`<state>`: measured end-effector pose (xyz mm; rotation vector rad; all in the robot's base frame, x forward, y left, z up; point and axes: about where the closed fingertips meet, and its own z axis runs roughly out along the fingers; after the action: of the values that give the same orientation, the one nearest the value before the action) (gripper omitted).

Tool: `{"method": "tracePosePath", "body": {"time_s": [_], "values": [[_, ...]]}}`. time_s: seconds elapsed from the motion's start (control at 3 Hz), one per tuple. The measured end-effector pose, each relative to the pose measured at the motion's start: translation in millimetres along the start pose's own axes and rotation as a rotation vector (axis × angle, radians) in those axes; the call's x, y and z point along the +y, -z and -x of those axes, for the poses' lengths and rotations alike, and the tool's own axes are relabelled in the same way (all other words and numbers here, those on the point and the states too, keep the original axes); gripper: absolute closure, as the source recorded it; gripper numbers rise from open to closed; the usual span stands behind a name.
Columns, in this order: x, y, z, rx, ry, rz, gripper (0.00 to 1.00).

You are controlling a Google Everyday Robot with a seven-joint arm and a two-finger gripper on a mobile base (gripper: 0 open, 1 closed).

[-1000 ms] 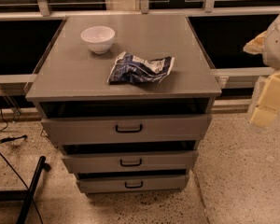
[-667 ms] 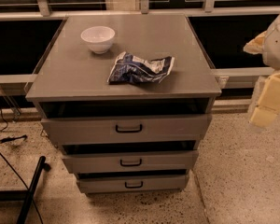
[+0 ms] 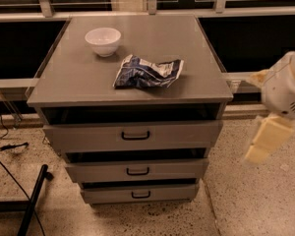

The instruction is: Open bottom drawer

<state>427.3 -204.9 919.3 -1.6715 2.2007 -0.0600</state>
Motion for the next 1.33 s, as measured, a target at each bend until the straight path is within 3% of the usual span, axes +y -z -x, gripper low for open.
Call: {"method": "tracePosePath", "body": {"time_s": [0.33, 0.67, 1.33], "values": [[23.4, -78.4, -19.7, -0.058, -0.053, 0.039, 0.00], [43.0, -142.7, -39.0, -0.068, -0.109, 0.133, 0.00], [57.6, -173.4, -50.1, -0.089, -0.129, 0.191, 0.00]]}}
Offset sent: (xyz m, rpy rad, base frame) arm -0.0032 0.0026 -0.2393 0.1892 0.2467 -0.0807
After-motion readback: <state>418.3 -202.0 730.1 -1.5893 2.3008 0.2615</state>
